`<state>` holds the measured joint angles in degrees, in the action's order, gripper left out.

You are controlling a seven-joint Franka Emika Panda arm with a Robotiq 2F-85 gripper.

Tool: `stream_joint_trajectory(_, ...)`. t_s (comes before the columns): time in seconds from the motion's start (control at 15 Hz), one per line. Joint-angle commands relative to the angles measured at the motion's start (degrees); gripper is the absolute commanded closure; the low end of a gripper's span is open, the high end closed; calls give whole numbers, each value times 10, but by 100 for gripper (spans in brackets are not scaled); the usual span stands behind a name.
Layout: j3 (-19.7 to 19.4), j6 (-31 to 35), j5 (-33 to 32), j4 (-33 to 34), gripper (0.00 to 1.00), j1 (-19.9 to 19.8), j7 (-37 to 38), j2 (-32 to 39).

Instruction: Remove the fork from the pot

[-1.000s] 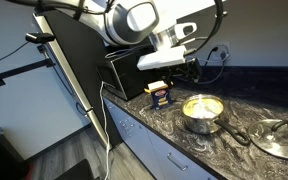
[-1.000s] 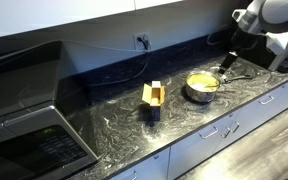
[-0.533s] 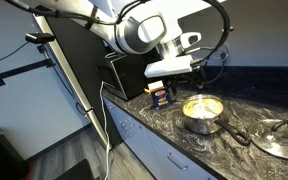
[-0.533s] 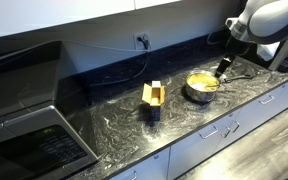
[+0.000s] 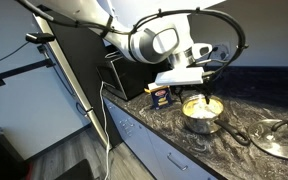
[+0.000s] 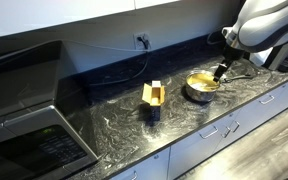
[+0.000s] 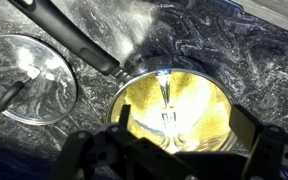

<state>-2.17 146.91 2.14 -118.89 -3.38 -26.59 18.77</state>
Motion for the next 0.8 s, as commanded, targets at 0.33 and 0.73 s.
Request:
stream_joint_trajectory(0.33, 14, -7, -53, 85, 0, -11, 20, 95)
stream_joint_trajectory(0.73, 21, -18, -65, 114, 6, -15, 15, 128)
